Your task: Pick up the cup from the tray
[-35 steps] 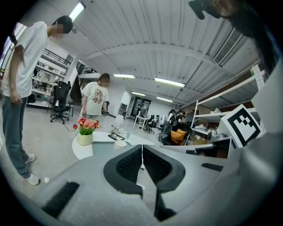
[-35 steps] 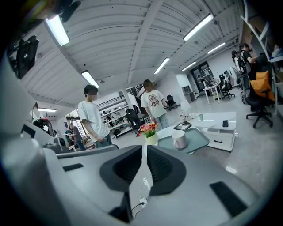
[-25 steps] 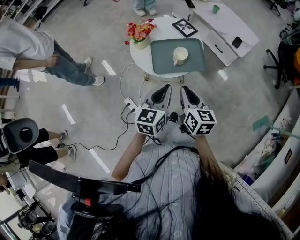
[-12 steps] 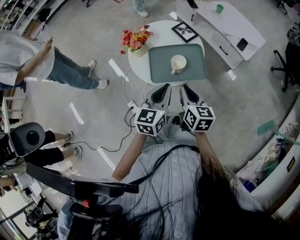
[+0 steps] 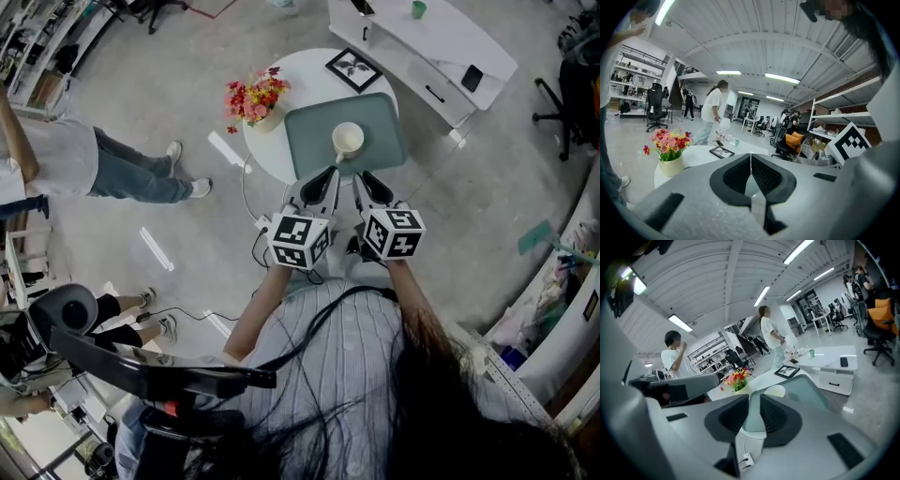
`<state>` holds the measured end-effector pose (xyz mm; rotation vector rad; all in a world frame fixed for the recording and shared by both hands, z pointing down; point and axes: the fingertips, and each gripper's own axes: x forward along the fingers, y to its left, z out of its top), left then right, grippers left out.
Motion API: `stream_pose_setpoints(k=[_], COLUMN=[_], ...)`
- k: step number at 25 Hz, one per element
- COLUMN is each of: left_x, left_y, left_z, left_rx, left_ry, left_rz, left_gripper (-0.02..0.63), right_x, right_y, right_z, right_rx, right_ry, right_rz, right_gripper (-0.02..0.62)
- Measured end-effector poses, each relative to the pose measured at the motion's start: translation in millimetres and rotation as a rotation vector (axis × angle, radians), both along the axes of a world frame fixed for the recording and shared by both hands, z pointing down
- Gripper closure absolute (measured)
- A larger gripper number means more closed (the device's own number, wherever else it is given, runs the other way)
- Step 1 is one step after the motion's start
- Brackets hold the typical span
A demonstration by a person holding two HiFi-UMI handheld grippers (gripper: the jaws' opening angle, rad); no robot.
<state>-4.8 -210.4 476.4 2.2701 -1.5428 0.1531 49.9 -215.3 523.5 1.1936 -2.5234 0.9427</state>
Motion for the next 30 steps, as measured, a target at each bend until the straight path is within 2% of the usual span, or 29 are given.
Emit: stream_pose_setpoints(k=[7,10,19,25,30], left_x=[-20,-29,-44,-52,-58], left_y=[-39,-56,-89,-100,-107], left_z=[8,10,18,24,29], left_rx=[-0.026,-0.036,-0.058,-0.073,-0.087], left_ry=[-0.001,0.004,0.009,0.006,0.006], left_rz=[0.094,0.126,0.217,0.256,0.279], left_gripper=[0.591,0.591,0.591,0.591,0.591], right_x=[-23,-33,-44,-46,-42], right_y=[-32,-44,-76,-88,-96], right_z=[23,34,78,117,132], right_rx=[-0.048,-0.084,-0.132,-0.183,-0.195], right_ry=[0.047,0.058,0.178,0.287,0.34], right_rz=[0.054,0.072,0.172,0.219,0.258], right_gripper=[0.526,0.429,0.231,0.21,0.202])
